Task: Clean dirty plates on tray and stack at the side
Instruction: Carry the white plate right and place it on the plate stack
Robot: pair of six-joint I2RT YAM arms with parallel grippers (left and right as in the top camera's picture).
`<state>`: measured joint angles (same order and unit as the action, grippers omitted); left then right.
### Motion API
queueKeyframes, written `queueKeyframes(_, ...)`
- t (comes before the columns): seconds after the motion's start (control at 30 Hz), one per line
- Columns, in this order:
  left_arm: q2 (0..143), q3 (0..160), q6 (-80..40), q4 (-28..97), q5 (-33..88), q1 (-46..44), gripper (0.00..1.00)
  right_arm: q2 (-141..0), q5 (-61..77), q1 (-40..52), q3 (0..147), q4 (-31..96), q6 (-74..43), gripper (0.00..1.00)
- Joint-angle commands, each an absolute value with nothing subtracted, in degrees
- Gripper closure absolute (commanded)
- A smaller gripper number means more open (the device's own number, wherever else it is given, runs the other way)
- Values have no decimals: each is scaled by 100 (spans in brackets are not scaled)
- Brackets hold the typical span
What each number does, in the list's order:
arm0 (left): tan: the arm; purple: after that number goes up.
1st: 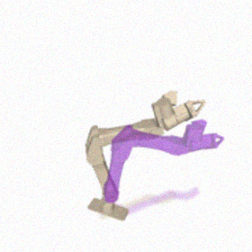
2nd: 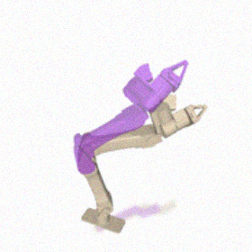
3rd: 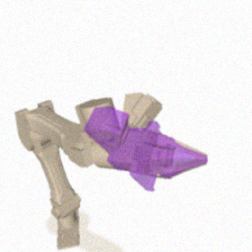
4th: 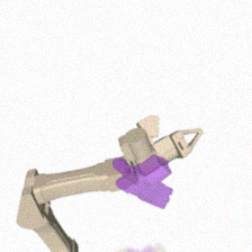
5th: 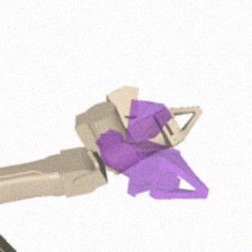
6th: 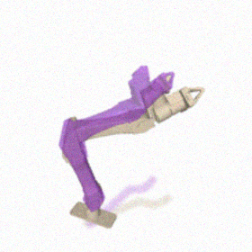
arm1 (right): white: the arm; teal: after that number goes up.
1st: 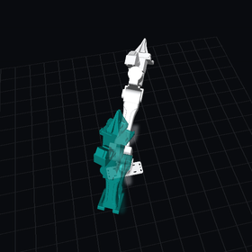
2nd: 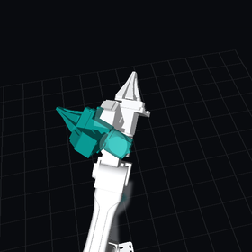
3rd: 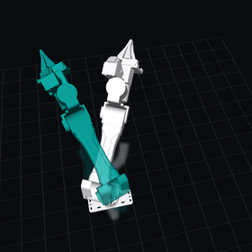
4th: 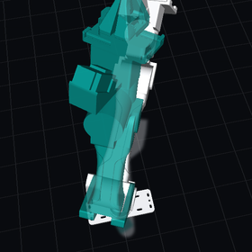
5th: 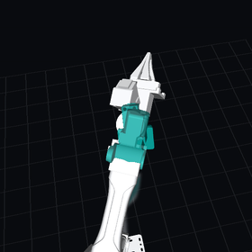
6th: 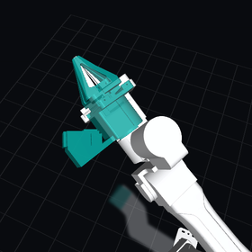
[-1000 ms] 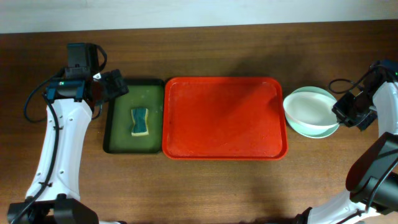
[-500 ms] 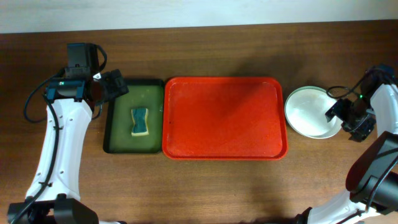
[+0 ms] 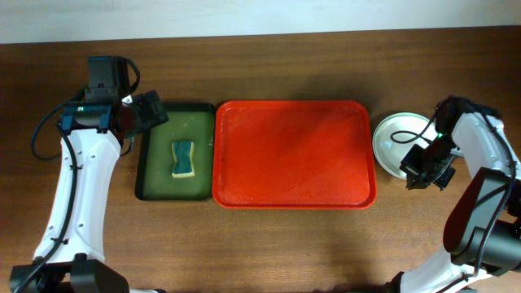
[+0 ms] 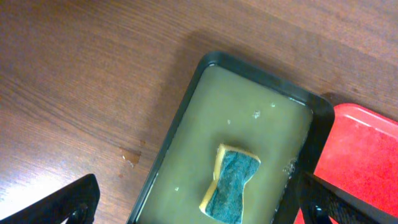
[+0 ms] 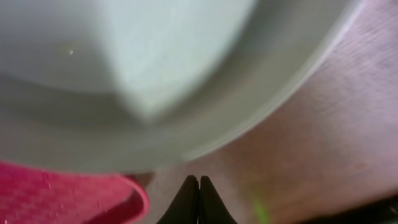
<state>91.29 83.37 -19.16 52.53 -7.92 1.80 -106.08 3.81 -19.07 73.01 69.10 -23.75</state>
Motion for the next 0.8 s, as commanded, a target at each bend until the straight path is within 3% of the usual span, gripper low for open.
queueKeyframes(0.0,9133,8348,-1973,5238,-779,189,1,-10527,386,-1876,7096,6372,-2473,96)
queueKeyframes(0.17,9133,8348,-1973,5240,-777,189,1,-10525,388,-1881,7100,5778,-2471,96)
queueKeyframes(0.3,9133,8346,-1973,5238,-777,189,1,-10523,722,-1870,7856,6689,-1826,96)
queueKeyframes(0.4,9133,8348,-1973,5238,-777,189,1,-10523,1367,-1837,8595,7384,-1415,86)
queueKeyframes(0.47,9133,8348,-1973,5238,-777,189,1,-10525,1500,-1621,8735,7301,-836,74)
queueKeyframes(0.63,9133,8348,-1973,5238,-777,189,1,-10527,1498,-687,8722,6943,113,66)
queueKeyframes(0.67,9133,8348,-1973,5238,-777,189,1,-10527,1474,-484,8722,6860,174,58)
queueKeyframes(0.7,9133,8348,-1973,5240,-779,193,1,-10527,1459,-231,8722,6810,172,1)
queueKeyframes(0.77,9133,8346,-1973,5238,-777,193,1,-10527,1461,108,8722,6810,169,2)
